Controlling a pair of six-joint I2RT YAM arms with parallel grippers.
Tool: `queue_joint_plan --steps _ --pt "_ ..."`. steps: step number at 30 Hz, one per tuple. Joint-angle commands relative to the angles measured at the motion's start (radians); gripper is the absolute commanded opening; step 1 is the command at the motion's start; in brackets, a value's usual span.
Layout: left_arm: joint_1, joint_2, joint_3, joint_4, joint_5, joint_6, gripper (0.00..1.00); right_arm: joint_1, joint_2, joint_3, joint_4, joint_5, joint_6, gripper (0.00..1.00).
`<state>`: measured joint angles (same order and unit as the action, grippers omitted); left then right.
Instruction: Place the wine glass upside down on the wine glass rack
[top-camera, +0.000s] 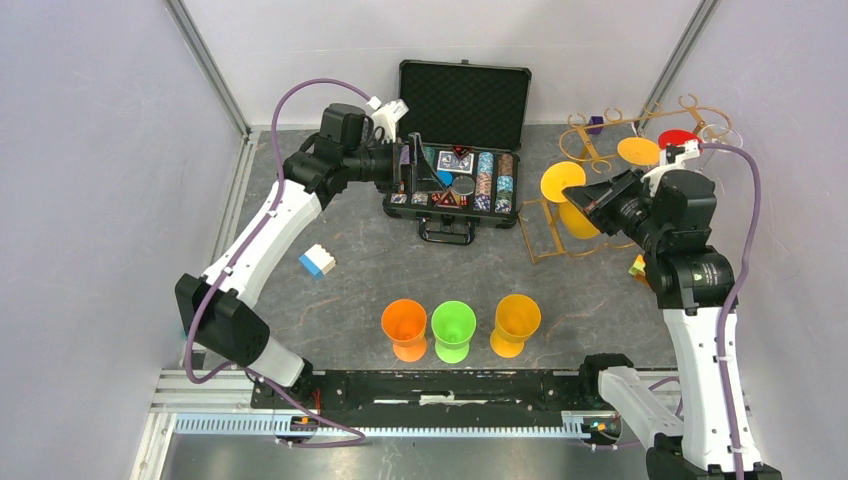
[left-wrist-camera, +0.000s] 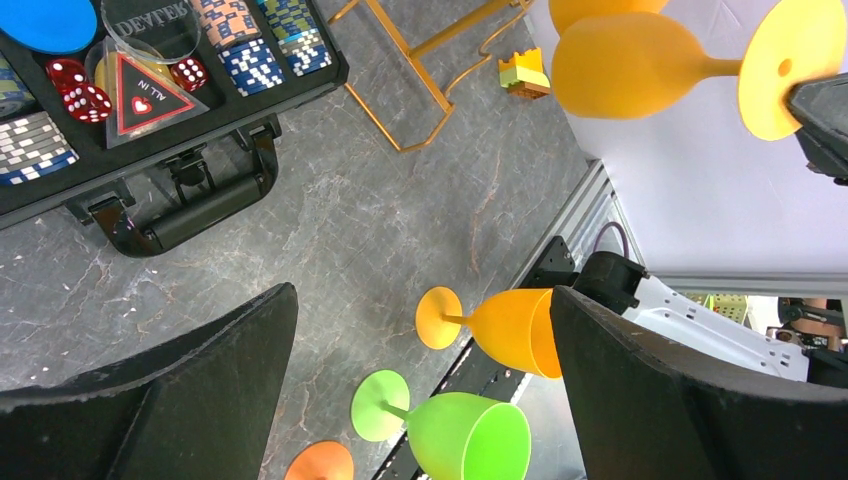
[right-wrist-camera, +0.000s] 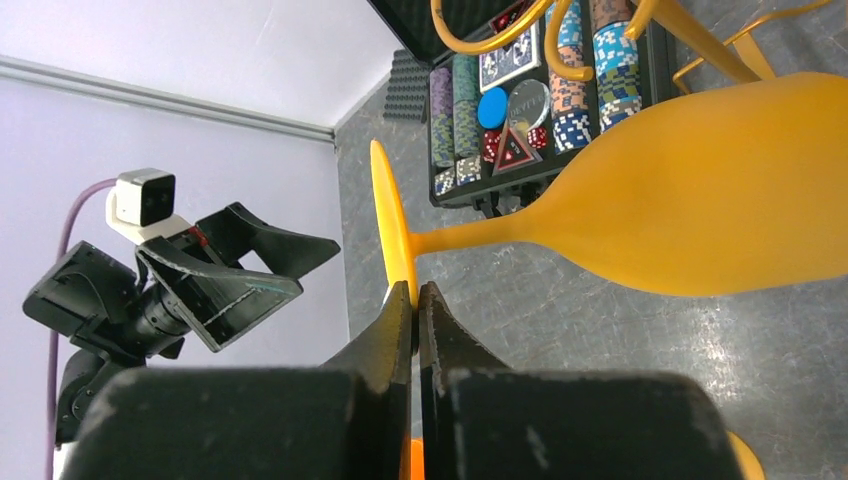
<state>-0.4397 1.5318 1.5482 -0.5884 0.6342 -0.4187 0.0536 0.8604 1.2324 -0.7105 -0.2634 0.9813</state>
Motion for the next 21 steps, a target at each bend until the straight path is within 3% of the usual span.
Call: queue_joint_plan --steps 1,21 --pt "0.007 0.01 0.039 0.038 0.018 -0.016 1.0 -0.006 -0.036 0.051 0.042 0.081 0.045 0.0" --pt "0.008 0.011 0.04 0.047 0.02 -0.026 1.0 -0.007 -0.176 -0.081 0.184 0.329 0.34 0.0"
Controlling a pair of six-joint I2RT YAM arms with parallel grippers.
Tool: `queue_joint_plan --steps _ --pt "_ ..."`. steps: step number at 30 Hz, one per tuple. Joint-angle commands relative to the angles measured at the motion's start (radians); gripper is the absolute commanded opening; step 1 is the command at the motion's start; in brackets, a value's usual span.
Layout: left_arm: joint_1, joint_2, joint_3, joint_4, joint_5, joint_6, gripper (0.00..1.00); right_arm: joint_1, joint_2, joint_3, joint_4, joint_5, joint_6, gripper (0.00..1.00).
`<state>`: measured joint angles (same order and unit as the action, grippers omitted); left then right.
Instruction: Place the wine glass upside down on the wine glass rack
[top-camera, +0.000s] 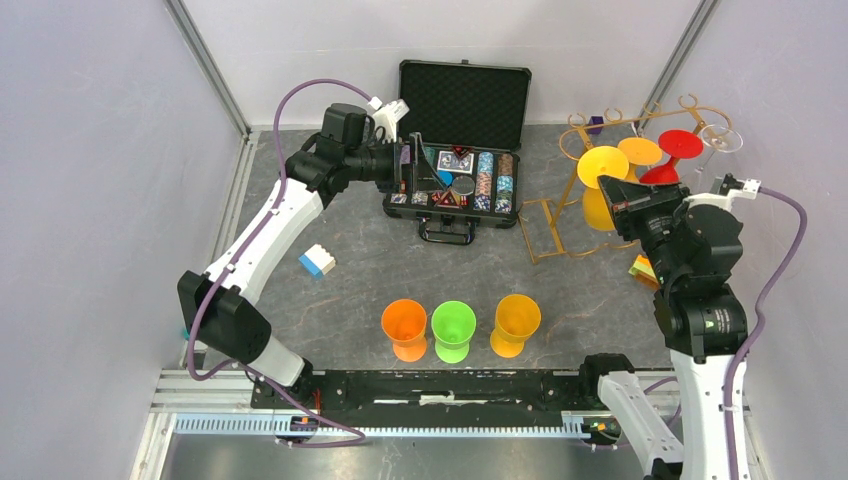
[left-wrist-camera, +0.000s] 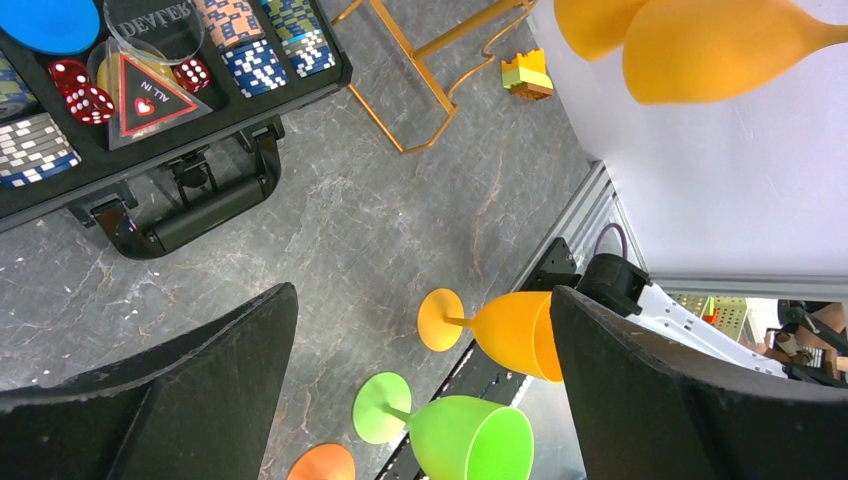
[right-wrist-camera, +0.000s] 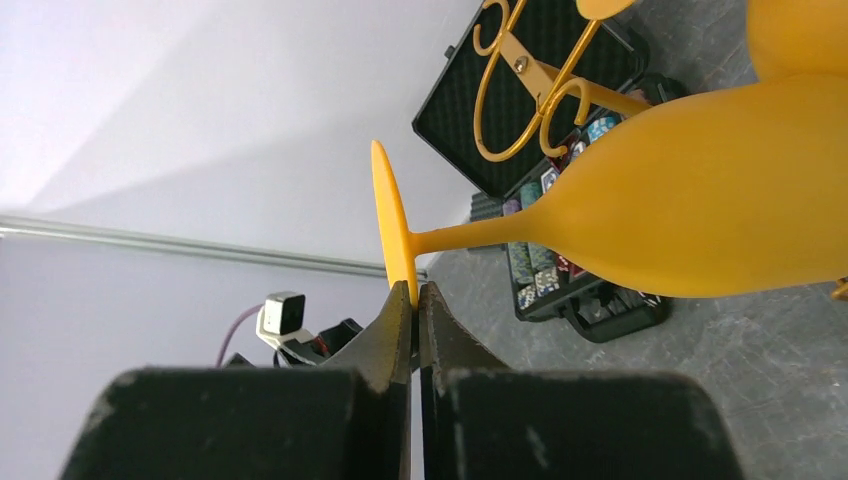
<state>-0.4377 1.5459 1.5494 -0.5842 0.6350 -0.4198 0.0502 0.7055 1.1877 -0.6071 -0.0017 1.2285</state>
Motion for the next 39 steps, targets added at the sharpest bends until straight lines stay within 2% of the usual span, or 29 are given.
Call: queue_joint_plan --steps 1,11,39 --pt "0.006 -0.003 0.041 0.043 0.019 -0.025 1.0 -0.002 -0.024 -0.049 0.091 0.067 0.108 0.0" --pt "0.006 -0.004 0.036 0.046 0.019 -0.03 1.0 -0.003 -0.014 -0.069 0.117 0.13 0.117 0.0" --pt "0.008 -0.022 0.031 0.046 0.01 -0.025 1.0 -0.002 0.009 -0.175 0.234 0.164 0.139 0.0"
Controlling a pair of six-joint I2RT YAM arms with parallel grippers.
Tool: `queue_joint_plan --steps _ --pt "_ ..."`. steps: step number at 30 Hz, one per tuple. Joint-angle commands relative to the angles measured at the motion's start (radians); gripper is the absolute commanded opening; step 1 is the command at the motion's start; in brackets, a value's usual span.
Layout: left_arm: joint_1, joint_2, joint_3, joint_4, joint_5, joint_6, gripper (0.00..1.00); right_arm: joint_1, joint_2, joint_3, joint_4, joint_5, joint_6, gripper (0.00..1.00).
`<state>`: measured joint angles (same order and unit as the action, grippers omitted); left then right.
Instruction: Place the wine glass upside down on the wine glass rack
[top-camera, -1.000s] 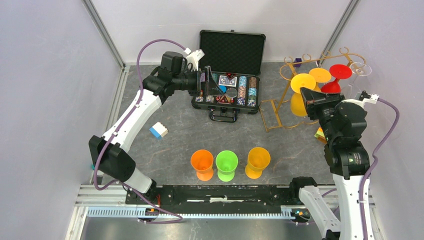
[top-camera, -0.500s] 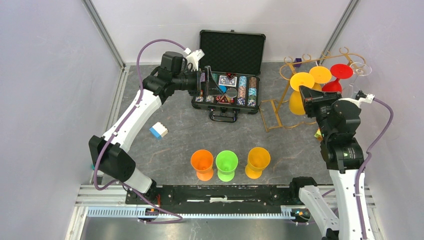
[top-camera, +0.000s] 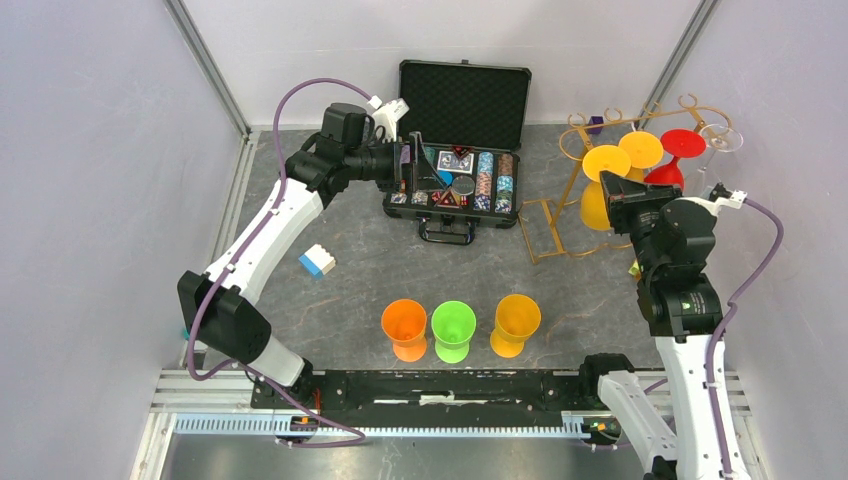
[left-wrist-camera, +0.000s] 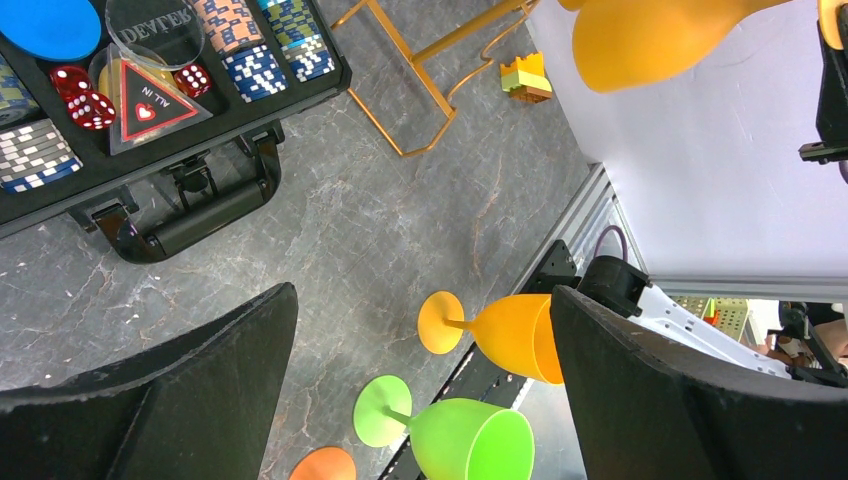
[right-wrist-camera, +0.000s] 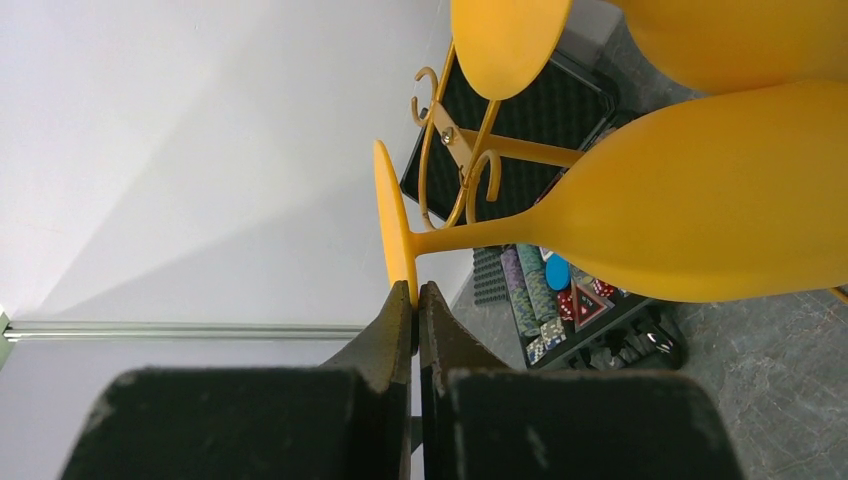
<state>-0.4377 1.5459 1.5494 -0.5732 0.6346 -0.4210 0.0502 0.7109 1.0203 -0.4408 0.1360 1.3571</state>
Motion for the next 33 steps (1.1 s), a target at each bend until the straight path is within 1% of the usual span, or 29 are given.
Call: queue_joint_plan --steps 1,18,25,29,33 --pt "0.009 -0.023 0.031 0.033 0.011 -0.024 1.0 -0.003 0.005 -0.011 0.072 0.024 0.012 0.0" --pt "0.011 -0.032 0.03 0.023 0.002 -0.012 1.0 -0.003 0.045 -0.039 0.126 -0.006 0.008 0.0" --pt "0.013 -0.029 0.03 0.022 0.0 -0.009 1.0 -0.003 0.048 -0.07 0.161 -0.022 0.05 0.0" --pt "0.014 -0.032 0.029 0.023 -0.001 -0.007 1.0 -0.003 0.053 -0.084 0.173 -0.028 0.054 0.02" --pt "0.016 -0.033 0.026 0.019 -0.004 -0.004 1.0 -0.003 0.057 -0.096 0.185 -0.048 0.055 0.08"
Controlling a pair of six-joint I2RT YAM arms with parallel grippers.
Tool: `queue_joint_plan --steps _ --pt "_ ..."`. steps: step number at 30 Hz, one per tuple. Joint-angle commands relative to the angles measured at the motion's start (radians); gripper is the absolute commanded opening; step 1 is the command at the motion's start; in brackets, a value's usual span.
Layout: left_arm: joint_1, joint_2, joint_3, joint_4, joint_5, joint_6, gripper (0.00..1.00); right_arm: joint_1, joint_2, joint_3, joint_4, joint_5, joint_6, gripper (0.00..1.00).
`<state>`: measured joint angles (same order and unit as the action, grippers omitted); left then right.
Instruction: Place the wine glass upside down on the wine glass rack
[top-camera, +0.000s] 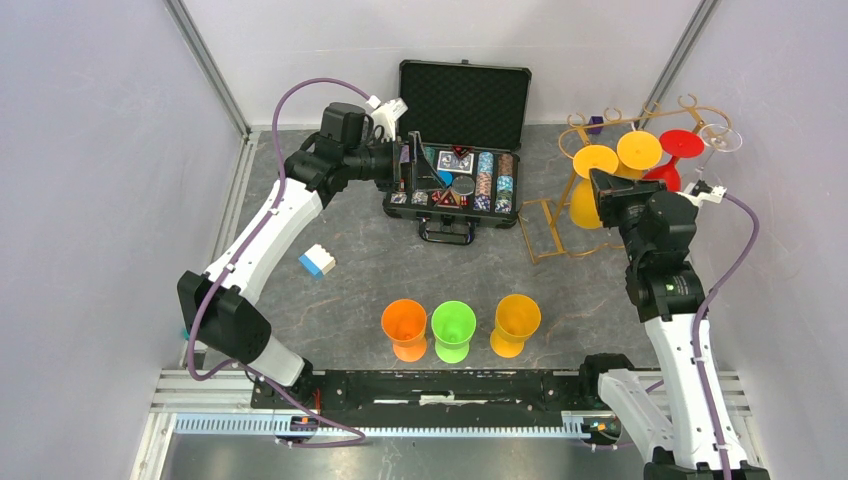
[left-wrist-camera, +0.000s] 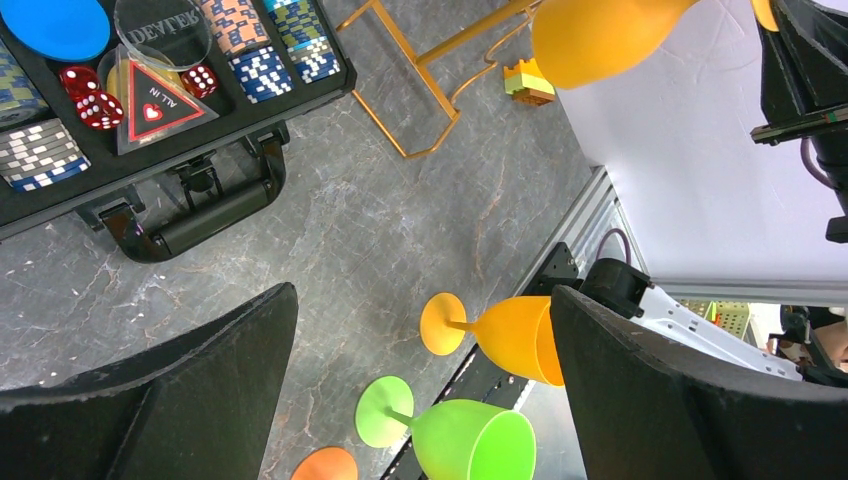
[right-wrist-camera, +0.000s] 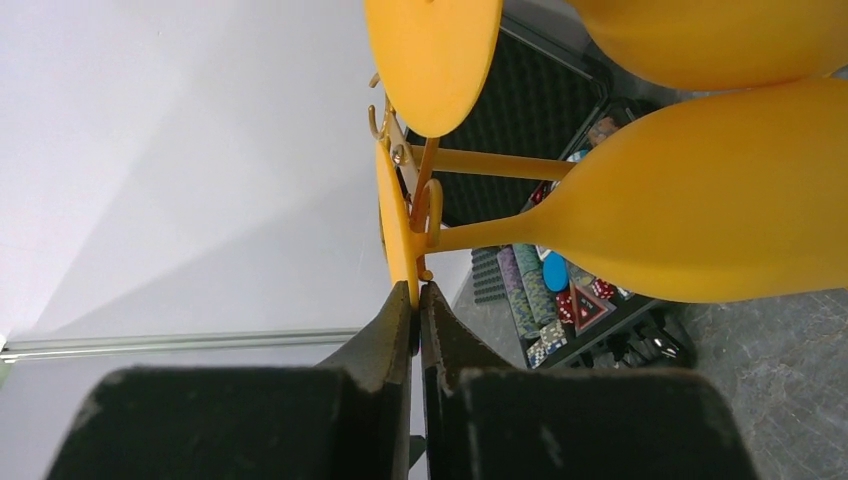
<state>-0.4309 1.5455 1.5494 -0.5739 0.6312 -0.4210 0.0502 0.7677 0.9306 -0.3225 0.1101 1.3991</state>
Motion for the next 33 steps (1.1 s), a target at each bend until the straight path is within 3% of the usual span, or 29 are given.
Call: queue_joint_plan --steps 1,15,21,33 --pt "0.009 -0.032 0.027 0.02 -0.001 -0.004 1.0 -0.003 0.0 -0.01 0.067 -0.032 0.012 0.12" --pt "0.01 -0.032 0.023 0.02 -0.004 -0.002 1.0 -0.004 -0.021 -0.052 0.078 -0.101 0.0 0.4" --pt "0.01 -0.027 0.022 0.026 0.0 -0.009 1.0 -0.003 -0.037 -0.068 0.104 -0.172 -0.041 0.57" --pt "0.011 0.014 0.026 0.052 0.044 -0.068 1.0 -0.004 -0.083 -0.142 0.186 -0.311 -0.128 0.7"
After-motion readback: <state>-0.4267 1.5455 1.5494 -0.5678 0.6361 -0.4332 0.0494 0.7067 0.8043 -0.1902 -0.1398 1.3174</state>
